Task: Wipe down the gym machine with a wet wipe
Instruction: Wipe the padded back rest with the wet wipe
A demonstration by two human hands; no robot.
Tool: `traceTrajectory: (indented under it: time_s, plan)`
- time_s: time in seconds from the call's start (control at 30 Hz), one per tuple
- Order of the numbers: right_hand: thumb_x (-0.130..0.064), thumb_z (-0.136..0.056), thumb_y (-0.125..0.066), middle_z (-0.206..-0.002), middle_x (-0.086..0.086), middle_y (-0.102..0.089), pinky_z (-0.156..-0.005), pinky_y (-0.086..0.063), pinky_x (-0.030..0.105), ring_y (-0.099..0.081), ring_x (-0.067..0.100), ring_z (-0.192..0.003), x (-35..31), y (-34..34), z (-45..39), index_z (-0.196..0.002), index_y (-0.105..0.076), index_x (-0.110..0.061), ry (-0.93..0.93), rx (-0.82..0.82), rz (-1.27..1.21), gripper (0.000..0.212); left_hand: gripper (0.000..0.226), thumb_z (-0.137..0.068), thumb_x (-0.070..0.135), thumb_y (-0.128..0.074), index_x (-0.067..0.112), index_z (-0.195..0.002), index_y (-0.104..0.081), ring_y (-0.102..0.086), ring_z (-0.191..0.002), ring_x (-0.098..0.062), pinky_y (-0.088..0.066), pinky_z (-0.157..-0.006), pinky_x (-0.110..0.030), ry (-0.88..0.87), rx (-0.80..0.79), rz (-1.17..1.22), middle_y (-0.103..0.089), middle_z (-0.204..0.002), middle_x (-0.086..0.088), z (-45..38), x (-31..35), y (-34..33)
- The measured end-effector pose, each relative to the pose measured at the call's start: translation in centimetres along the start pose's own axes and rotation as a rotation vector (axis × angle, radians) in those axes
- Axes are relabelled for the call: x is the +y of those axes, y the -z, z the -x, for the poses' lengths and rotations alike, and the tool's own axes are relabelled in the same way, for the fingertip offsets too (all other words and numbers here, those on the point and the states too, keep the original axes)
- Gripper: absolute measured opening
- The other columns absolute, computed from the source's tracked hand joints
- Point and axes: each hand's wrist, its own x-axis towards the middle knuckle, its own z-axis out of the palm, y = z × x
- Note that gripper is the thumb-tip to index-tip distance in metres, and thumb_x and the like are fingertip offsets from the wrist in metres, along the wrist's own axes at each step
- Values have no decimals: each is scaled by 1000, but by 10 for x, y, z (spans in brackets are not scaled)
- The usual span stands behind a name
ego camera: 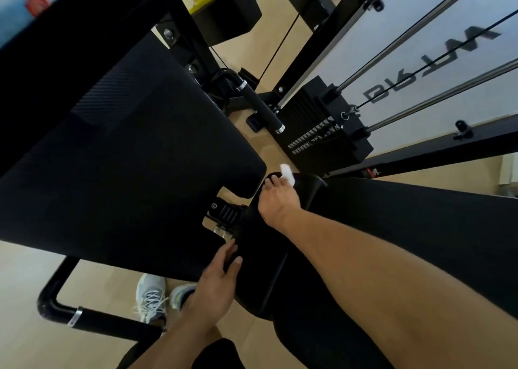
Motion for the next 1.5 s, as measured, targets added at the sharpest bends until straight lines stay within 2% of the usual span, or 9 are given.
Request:
traceTrajectory:
  time_s: [0.17,0.43,0.6,0.7,0.83,1.03,1.13,1.23,1.5]
  plan:
    - [-28,-107,-29,-170,10,-5,-127,-5,46,0,29,-157,-10,-15,14,-161,-12,-8,176,7,-69,60,44,-104,27,-53,33,-147,-45,-49,-126,-1,-37,-99,-17,-22,26,-3,-54,-139,15,3,12,5]
    - [-35,-107,-19,-169,16,1,-122,9,59,10,42,-154,-11,-9,33,-162,-9,-14,-136,-55,-65,59,45,-103,28,-56,35,-146,-44,-51,-129,-5,-41,-108,-27,-26,29,10,-55,-138,14,8,8,12]
    - [-14,-106,-33,-169,14,-7,-127,-12,44,-6,32,-156,-8,1,12,-161,-2,-8,-9,9,-237,64,47,-103,27,-56,38,-145,-39,-52,-127,-3,-44,-108,-28,-24,66,35,-56,-132,19,8,-9,22]
    - [-14,-106,-39,-168,12,-16,-124,-20,45,-7,31,-156,-3,7,1,-159,-22,-7,17,14,-274,56,52,-103,27,-55,39,-148,-32,-53,-127,-5,-44,-109,-31,-8,82,39,-54,-127,24,5,-19,27]
    - [-24,-101,-50,-140,19,-55,-121,-24,48,-42,35,-139,-14,7,9,-133,-59,-8,-88,16,48,37,53,-103,26,-56,40,-148,-33,-53,-130,-7,-45,-111,-36,15,68,36,-54,-128,23,2,-31,28]
    - [-24,-101,-44,-142,20,-52,-117,-32,48,-45,34,-133,-88,-28,51,-140,-52,-3,353,-52,49,46,51,-102,23,-56,34,-149,-38,-55,-126,-5,-45,-110,-35,-6,104,-19,-55,-123,26,6,-28,34]
    - [-19,-101,-42,-142,23,-53,-118,-29,55,-47,36,-132,-47,-14,13,-145,-49,-9,154,5,154,46,51,-102,23,-56,34,-149,-40,-53,-128,-5,-45,-110,-38,-24,109,-41,-56,-129,18,1,-31,47]
    - [-21,-104,-42,-151,20,-45,-120,-28,46,-37,34,-144,1,5,-29,-145,-48,-3,-92,-12,65,45,47,-102,22,-56,39,-144,-42,-50,-130,-2,-43,-111,-34,-17,81,-54,-55,-132,21,-2,-36,61]
    - [-23,-103,-41,-135,13,-60,-117,-27,45,-50,31,-129,-106,-22,11,-131,-62,-11,160,-62,-17,37,43,-102,23,-57,33,-143,-48,-53,-123,0,-41,-101,-23,-11,85,-163,-57,-132,16,4,-42,87]
